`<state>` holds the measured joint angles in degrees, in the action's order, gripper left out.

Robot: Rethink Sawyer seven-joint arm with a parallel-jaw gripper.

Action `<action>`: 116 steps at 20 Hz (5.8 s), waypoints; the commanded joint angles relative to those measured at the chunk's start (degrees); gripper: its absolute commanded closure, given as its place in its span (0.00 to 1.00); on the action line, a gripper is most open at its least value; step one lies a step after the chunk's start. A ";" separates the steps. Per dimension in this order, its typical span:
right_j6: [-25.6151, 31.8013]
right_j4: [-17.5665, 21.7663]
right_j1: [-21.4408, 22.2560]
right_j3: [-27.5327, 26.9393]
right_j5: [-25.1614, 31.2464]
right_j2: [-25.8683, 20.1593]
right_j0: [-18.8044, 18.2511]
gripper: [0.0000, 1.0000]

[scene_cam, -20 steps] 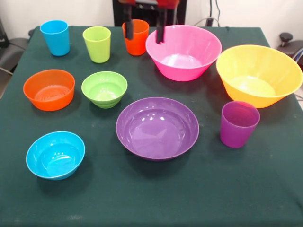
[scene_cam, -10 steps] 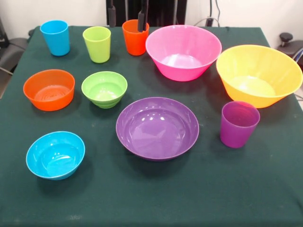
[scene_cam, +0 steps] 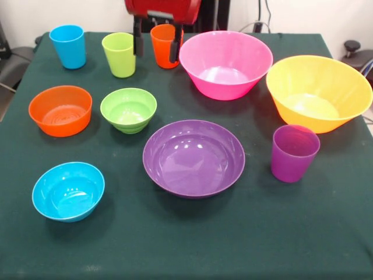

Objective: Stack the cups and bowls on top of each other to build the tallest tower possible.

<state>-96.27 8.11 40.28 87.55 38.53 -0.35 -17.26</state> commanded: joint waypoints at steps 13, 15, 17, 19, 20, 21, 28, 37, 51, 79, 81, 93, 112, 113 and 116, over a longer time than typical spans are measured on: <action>-4.46 3.45 -13.83 -13.57 -4.37 -2.53 6.87 0.00; -4.17 3.13 -14.95 -16.41 -2.62 -2.30 7.27 0.00; -4.45 2.99 -15.81 -18.22 -2.30 -1.86 7.75 0.00; -4.29 2.76 -16.82 -20.57 -1.48 -1.69 8.08 0.00; -4.01 2.55 -17.27 -21.59 -0.80 -1.77 8.06 0.00; -3.52 2.31 -17.92 -23.10 0.22 -1.98 7.93 0.00; -0.32 2.43 -22.85 -30.43 1.94 -3.08 6.56 0.00; -1.21 3.10 -29.37 -33.03 -3.46 -3.18 5.63 0.00; -7.49 2.19 -25.59 -24.60 -7.82 0.82 9.25 0.00; -9.56 -0.13 -22.56 -13.73 -14.00 1.75 10.23 0.00; -9.53 -0.05 -23.10 -13.42 -15.25 1.73 10.05 0.00; -10.93 -2.05 -30.61 -18.46 -21.13 2.28 11.28 0.00; -7.46 -6.26 -40.42 -27.53 -24.86 2.05 12.28 0.00; -7.02 -6.38 -40.65 -28.13 -24.60 1.93 12.22 0.00; -6.10 -6.67 -41.86 -30.22 -24.52 1.35 11.94 0.00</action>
<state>-96.28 1.46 7.96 60.10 14.94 7.18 -6.19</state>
